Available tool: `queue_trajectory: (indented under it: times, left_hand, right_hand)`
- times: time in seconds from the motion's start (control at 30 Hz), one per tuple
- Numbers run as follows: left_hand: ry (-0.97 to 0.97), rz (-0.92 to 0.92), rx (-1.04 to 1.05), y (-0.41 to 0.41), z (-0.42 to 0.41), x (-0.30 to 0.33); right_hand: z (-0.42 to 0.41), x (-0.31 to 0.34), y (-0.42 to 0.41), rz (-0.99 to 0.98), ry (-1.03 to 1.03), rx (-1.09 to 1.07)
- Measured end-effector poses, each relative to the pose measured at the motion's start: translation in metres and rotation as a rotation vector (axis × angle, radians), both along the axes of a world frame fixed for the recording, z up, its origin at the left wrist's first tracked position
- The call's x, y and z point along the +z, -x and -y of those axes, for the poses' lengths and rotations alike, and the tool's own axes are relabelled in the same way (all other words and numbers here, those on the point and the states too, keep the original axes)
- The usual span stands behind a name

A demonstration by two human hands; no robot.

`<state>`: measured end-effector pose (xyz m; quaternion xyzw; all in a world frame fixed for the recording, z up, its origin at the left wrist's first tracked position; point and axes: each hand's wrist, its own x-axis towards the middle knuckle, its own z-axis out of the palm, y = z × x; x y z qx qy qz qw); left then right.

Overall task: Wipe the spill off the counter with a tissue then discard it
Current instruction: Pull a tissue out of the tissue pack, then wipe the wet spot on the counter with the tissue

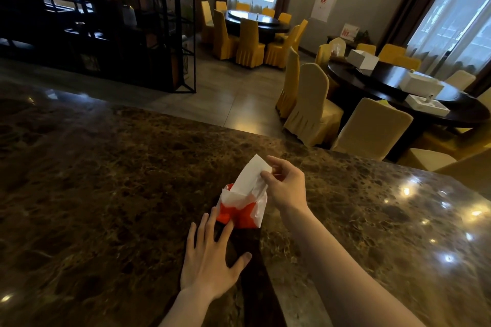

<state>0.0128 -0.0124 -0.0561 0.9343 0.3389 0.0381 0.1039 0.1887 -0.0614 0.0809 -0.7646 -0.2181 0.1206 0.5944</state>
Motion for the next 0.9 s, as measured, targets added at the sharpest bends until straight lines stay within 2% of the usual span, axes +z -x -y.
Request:
queue_trajectory:
  times: [0.1, 0.27, 0.37, 0.6, 0.83, 0.9]
  left_hand:
    - [0.011, 0.020, -0.005, 0.001, 0.000, 0.000]
    - [0.011, 0.039, -0.009, 0.002, 0.000, 0.000]
    - [0.003, 0.030, -0.010, 0.002, 0.000, 0.000]
    - [-0.005, 0.018, 0.000, 0.002, -0.003, -0.001]
    - [0.082, 0.114, -0.004, 0.005, -0.003, 0.007]
    - [0.040, 0.173, -0.041, 0.007, 0.002, 0.012]
  right_hand:
    - [0.000, 0.001, -0.004, -0.072, -0.047, -0.036]
    - [0.004, 0.007, -0.008, -0.377, -0.218, -0.122]
    - [0.008, 0.018, -0.014, -0.474, -0.310, -0.133]
    - [0.049, 0.042, -0.029, -0.396, -0.298, -0.160]
    - [0.161, 0.035, -0.044, -0.332, -0.210, -0.370]
    - [0.197, 0.032, -0.047, -0.314, -0.201, -0.450]
